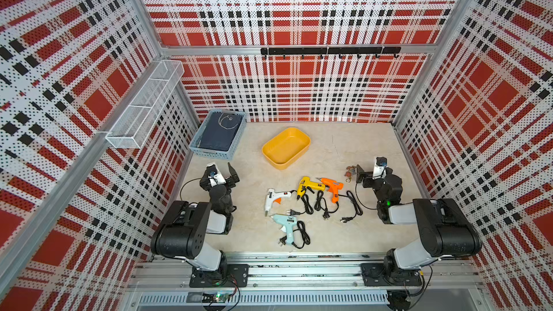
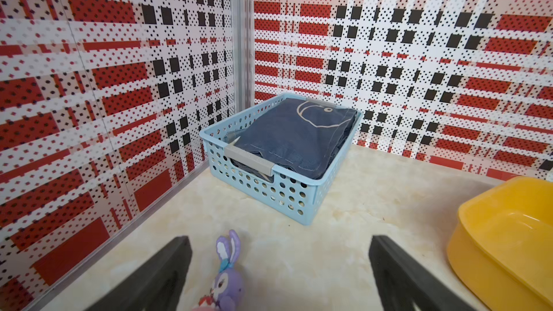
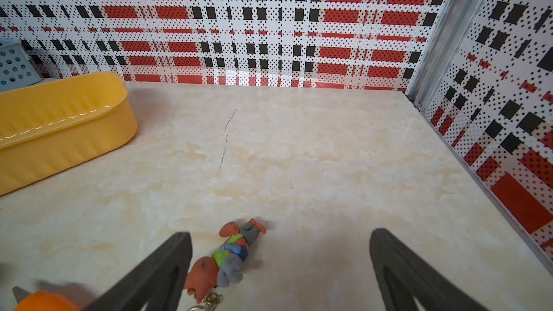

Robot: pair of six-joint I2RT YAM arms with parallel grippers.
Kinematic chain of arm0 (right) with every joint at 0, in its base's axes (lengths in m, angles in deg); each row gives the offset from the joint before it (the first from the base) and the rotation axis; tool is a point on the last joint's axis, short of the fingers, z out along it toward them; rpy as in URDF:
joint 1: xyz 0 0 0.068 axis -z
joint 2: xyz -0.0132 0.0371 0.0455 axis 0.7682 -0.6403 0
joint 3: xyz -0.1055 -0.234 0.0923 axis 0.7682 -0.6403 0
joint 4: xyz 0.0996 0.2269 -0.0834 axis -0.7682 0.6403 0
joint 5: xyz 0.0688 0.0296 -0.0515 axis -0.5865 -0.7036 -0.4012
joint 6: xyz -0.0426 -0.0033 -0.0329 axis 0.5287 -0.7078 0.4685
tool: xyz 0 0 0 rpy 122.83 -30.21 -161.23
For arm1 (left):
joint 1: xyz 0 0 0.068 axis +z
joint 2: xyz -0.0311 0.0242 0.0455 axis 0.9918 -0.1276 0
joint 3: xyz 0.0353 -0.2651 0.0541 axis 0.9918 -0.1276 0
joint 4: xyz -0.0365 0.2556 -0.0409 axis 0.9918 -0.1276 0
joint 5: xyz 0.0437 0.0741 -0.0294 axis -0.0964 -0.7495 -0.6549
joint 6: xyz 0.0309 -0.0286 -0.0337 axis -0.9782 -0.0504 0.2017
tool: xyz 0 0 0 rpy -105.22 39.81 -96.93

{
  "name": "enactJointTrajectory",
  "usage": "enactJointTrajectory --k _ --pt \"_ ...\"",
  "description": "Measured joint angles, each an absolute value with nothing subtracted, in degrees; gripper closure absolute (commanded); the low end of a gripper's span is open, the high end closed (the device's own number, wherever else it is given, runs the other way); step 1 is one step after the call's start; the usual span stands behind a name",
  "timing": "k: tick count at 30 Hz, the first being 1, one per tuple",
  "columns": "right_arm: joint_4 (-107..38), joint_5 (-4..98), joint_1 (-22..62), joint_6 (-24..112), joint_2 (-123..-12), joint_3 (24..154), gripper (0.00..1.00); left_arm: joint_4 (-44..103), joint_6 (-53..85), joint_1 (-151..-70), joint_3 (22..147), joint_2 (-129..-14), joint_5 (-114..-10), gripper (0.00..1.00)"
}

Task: Put the hot melt glue gun into the storage box
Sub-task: Adjust the hot melt adhesive gun at the center of the board.

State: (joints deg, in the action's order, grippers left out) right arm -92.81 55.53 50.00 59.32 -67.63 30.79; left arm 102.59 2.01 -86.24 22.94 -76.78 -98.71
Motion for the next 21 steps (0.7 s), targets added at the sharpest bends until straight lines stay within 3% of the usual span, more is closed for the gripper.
enactJointTrajectory --k 21 --pt "-92.8 55.5 50.0 59.3 -67.6 30.8 0.00 102.4 2.3 -85.6 23.0 -76.8 -97.3 0.01"
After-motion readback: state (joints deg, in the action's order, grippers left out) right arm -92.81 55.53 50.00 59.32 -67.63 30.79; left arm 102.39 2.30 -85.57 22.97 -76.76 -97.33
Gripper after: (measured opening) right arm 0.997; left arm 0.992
